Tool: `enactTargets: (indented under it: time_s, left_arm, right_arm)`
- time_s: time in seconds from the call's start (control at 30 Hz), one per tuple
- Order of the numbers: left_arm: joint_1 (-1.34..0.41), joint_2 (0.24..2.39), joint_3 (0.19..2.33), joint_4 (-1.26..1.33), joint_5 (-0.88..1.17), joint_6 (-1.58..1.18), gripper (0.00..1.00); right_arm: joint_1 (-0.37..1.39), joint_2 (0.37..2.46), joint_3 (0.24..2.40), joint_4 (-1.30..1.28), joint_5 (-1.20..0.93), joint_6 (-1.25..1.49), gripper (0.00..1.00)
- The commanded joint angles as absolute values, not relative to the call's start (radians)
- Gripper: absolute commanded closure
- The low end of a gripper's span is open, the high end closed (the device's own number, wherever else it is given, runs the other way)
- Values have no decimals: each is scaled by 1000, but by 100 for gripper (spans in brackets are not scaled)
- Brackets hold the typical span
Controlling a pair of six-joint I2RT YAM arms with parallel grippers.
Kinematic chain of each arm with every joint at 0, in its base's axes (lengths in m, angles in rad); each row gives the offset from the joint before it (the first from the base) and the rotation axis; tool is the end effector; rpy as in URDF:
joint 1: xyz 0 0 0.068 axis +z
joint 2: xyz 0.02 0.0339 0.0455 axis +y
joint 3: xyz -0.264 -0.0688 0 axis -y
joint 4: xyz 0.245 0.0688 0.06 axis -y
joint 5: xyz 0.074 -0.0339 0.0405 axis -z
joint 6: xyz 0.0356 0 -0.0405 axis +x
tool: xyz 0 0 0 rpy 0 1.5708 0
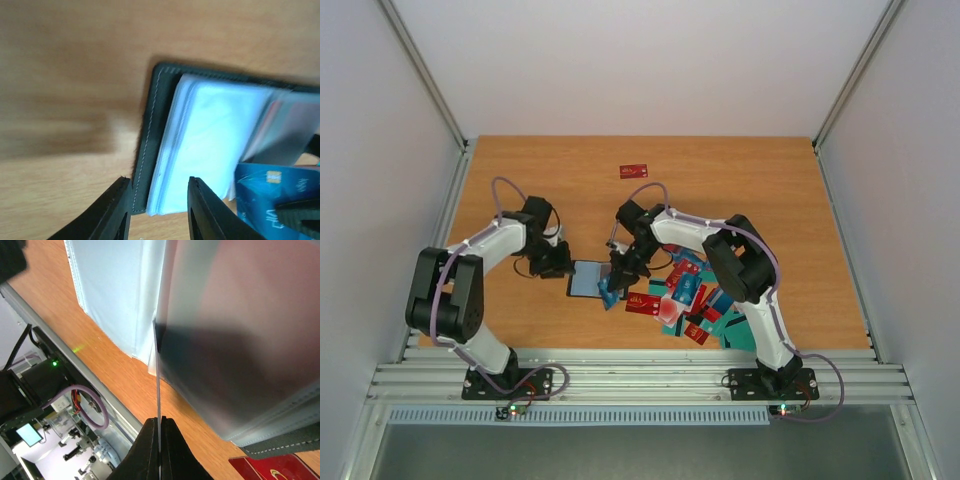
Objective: Put the credit cards into the card holder
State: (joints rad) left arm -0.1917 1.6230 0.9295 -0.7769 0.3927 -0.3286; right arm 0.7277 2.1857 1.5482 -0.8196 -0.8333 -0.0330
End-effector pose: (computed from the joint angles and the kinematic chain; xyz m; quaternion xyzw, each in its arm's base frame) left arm 0.2637 -0.0651 0.1603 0.0572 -0.9779 0.2009 0.0026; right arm 0.2931 0.2964 0.1342 0.3603 -0.8392 -0.3976 0.0887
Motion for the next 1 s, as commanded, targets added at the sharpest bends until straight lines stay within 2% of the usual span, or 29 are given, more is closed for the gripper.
enactTargets:
  time_s: [0.0, 0.47, 0.73, 0.97]
  left_arm:
    - [-190, 1597, 1014, -796, 336, -305, 66]
    - [-189, 1720, 1017, -709, 411, -255, 73]
    - [-189, 1730, 1002, -707, 416, -255, 74]
    - [-189, 1734, 999, -706, 412, -255, 75]
  right_arm:
    - [708, 2163, 1575, -828, -868, -63, 99]
    - [692, 2202, 1605, -776, -939, -35, 99]
    - [692, 2228, 1639, -799, -937, -39, 99]
    - [689, 2183, 1583, -807, -928, -61, 99]
